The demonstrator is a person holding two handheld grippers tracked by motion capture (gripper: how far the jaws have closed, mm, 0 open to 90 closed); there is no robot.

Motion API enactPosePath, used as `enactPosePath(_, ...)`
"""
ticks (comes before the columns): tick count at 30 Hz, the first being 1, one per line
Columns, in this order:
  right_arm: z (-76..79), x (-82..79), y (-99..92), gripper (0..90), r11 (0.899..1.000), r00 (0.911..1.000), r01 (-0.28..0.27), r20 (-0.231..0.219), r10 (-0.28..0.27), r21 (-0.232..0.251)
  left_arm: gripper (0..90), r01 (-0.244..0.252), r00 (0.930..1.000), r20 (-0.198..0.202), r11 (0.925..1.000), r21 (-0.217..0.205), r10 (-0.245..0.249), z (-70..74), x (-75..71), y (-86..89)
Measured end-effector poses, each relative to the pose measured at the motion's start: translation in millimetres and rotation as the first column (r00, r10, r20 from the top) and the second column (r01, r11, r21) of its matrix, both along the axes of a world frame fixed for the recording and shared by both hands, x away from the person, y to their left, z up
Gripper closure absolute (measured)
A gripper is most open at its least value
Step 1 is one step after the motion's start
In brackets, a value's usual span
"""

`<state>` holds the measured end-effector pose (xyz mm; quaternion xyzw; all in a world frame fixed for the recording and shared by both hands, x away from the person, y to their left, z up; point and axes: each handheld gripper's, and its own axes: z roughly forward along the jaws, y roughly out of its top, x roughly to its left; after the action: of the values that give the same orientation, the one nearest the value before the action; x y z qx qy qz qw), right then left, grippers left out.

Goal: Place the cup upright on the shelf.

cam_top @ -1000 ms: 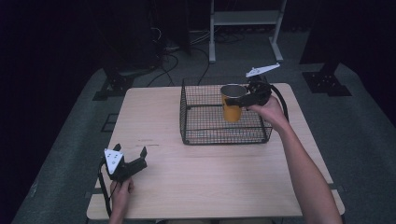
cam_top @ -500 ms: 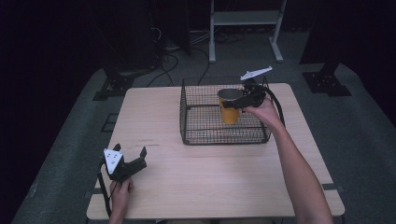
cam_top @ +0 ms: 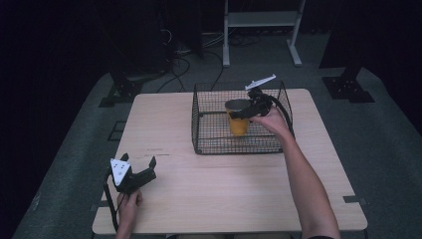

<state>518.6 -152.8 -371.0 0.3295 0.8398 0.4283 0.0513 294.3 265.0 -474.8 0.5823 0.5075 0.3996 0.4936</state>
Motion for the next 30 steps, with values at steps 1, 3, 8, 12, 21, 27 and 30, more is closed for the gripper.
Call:
enactPosePath(1,-1.1,0.8,0.6,12.3,1.000,1.0000,-0.001,-0.003,0.001,0.002,0.8,0.000,1.0000,0.000,1.0000,0.000,0.000,0.0,-0.1,0.0)
enactPosePath(3,-2.5,1.5,1.0,12.3,1.000,1.0000,0.000,-0.002,0.000,0.001,0.8,0.000,1.0000,0.000,1.0000,0.000,0.000,0.0,-0.1,0.0)
enactPosePath(8,-9.1,6.1,1.5,12.3,1.000,1.0000,0.006,-0.004,-0.006,-0.013,0.8,0.001,1.0000,-0.001,1.0000,-0.003,-0.001,0.1,0.0,0.3)
enactPosePath(12,-13.4,9.3,0.1,12.3,1.000,0.9998,0.016,-0.007,-0.016,-0.018,0.8,0.000,1.0000,-0.001,1.0000,-0.003,0.000,0.0,0.0,0.3)
enactPosePath(21,-21.3,13.3,1.2,12.2,0.999,0.9995,0.025,-0.016,-0.026,-0.046,0.8,0.000,1.0000,0.000,1.0000,-0.001,0.000,0.0,0.0,0.1)
enactPosePath(27,-26.5,14.9,3.5,12.0,0.998,0.9995,0.026,-0.016,-0.027,-0.061,0.8,0.000,1.0000,0.000,1.0000,-0.002,0.000,0.0,0.0,0.2)
enactPosePath(30,-27.0,15.9,2.8,12.0,0.998,0.9992,0.036,-0.016,-0.037,-0.056,0.8,0.000,1.0000,0.000,1.0000,-0.001,0.000,0.0,0.0,0.2)
